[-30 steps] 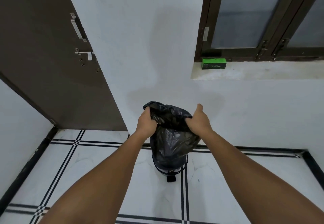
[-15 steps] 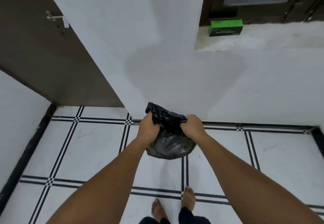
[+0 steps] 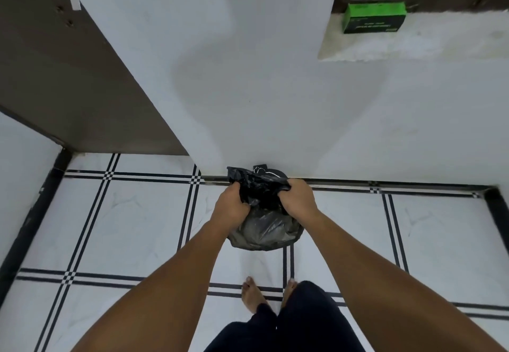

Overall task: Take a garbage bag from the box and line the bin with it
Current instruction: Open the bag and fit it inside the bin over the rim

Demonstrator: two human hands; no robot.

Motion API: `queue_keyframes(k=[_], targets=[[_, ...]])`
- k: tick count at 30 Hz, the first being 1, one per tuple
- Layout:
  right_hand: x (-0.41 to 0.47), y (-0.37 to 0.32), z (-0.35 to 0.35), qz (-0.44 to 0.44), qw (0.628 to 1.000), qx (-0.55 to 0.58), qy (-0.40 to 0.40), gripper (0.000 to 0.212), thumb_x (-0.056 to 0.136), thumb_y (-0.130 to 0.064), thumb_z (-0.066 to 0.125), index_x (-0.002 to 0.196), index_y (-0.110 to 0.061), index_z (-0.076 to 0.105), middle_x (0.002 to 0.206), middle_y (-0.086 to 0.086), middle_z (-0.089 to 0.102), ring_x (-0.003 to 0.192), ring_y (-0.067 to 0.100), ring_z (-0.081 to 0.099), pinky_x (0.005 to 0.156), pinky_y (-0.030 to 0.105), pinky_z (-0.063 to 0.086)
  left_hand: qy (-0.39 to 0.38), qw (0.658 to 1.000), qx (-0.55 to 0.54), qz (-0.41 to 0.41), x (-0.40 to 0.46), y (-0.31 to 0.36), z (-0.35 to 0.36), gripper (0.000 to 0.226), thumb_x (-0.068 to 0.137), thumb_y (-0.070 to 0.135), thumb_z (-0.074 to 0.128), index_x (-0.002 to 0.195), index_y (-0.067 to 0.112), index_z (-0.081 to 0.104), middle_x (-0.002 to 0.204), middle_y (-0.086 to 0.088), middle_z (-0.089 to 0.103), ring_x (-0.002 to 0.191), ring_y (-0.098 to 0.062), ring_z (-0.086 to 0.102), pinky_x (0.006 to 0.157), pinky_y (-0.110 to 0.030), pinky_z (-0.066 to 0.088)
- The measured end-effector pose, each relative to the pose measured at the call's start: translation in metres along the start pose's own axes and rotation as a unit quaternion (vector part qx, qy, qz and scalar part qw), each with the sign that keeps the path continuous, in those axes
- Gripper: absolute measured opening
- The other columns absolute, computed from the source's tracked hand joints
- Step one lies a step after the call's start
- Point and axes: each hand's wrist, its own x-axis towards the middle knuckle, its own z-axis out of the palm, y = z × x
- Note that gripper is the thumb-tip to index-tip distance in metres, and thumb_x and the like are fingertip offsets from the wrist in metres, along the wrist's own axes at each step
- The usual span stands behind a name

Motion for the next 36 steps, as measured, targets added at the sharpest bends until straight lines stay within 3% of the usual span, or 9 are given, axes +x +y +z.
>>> queue_keyframes(k=[6, 12, 16, 21, 23, 26, 29, 32, 36], targets=[[0.009, 0.014, 0.016, 0.046, 0.996, 0.063, 0.044, 0.019, 0.094, -0.016, 0.048, 0.097, -0.011, 0.066, 0.091, 0.006, 0.067, 0.084, 0.025, 0.064, 0.073, 0.037, 0.052, -0.034, 0.999, -0.005, -0.016, 0.014, -0.018, 0.010, 0.025, 0.090, 0.006, 0.058, 0.115, 0.009, 0.058, 0.101, -0.003, 0.060, 0.094, -0.022, 0.058, 0.078, -0.028, 0.043], [0.023, 0.023, 0.017, 0.065, 0.997, 0.032, 0.035, 0.018, 0.095, -0.018, 0.049, 0.095, -0.010, 0.065, 0.088, 0.004, 0.064, 0.080, 0.023, 0.058, 0.066, 0.032, 0.040, -0.045, 0.999, 0.007, -0.010, 0.026, -0.026, 0.014, 0.010, 0.091, 0.007, 0.052, 0.100, 0.012, 0.053, 0.094, -0.007, 0.061, 0.087, -0.024, 0.059, 0.069, -0.030, 0.042], [0.036, 0.017, 0.019, 0.057, 0.998, 0.021, 0.021, 0.019, 0.094, -0.017, 0.049, 0.092, -0.007, 0.065, 0.084, 0.003, 0.064, 0.077, 0.021, 0.058, 0.060, 0.030, 0.040, -0.054, 0.998, 0.018, -0.031, 0.037, -0.033, 0.011, 0.020, 0.092, 0.010, 0.052, 0.111, 0.008, 0.057, 0.103, -0.010, 0.064, 0.092, -0.026, 0.060, 0.076, -0.032, 0.046], [0.051, 0.013, 0.027, 0.057, 0.998, 0.017, 0.007, 0.018, 0.095, -0.018, 0.049, 0.094, -0.009, 0.065, 0.087, 0.002, 0.063, 0.079, 0.020, 0.058, 0.068, 0.032, 0.042, -0.066, 0.996, 0.024, -0.050, 0.054, -0.038, 0.014, 0.011, 0.092, 0.011, 0.051, 0.099, 0.012, 0.059, 0.102, -0.010, 0.066, 0.089, -0.024, 0.059, 0.075, -0.031, 0.045], [0.059, 0.017, 0.034, 0.066, 0.998, 0.015, -0.003, 0.018, 0.095, -0.018, 0.049, 0.093, -0.009, 0.064, 0.087, 0.003, 0.063, 0.080, 0.022, 0.059, 0.068, 0.033, 0.044, -0.092, 0.993, 0.036, -0.058, 0.061, -0.042, 0.022, 0.012, 0.091, 0.010, 0.051, 0.094, 0.014, 0.062, 0.104, -0.012, 0.068, 0.088, -0.023, 0.058, 0.076, -0.030, 0.043], [0.071, 0.027, 0.047, 0.079, 0.997, 0.007, -0.014, 0.016, 0.095, -0.017, 0.048, 0.093, -0.010, 0.062, 0.085, 0.001, 0.061, 0.077, 0.019, 0.058, 0.073, 0.035, 0.047, -0.156, 0.984, 0.058, -0.071, 0.072, -0.054, 0.037, 0.027, 0.089, 0.009, 0.051, 0.107, 0.010, 0.072, 0.114, -0.013, 0.069, 0.093, -0.022, 0.058, 0.081, -0.029, 0.044], [0.088, 0.043, 0.064, 0.086, 0.996, -0.002, -0.032, 0.013, 0.095, -0.016, 0.048, 0.087, -0.012, 0.057, 0.082, 0.000, 0.058, 0.079, 0.023, 0.057, 0.072, 0.035, 0.045, -0.189, 0.976, 0.066, -0.085, 0.088, -0.073, 0.056, 0.035, 0.088, 0.009, 0.050, 0.115, 0.012, 0.073, 0.121, -0.012, 0.069, 0.104, -0.027, 0.061, 0.087, -0.030, 0.047], [0.107, 0.063, 0.083, 0.097, 0.994, -0.002, -0.040, 0.011, 0.096, -0.016, 0.047, 0.092, -0.013, 0.056, 0.091, 0.003, 0.060, 0.087, 0.027, 0.057, 0.077, 0.035, 0.043, -0.213, 0.969, 0.075, -0.098, 0.103, -0.098, 0.083, 0.034, 0.089, 0.011, 0.050, 0.117, 0.011, 0.071, 0.122, -0.013, 0.067, 0.102, -0.026, 0.060, 0.086, -0.030, 0.046], [0.125, 0.098, 0.114, 0.110, 0.991, -0.001, -0.073, 0.020, 0.095, -0.012, 0.044, 0.079, -0.017, 0.053, 0.080, 0.001, 0.059, 0.078, 0.023, 0.057, 0.062, 0.031, 0.041, -0.305, 0.935, 0.146, -0.108, 0.120, -0.139, 0.124, 0.036, 0.092, 0.017, 0.048, 0.124, 0.008, 0.063, 0.126, -0.014, 0.063, 0.103, -0.024, 0.058, 0.087, -0.030, 0.047]])
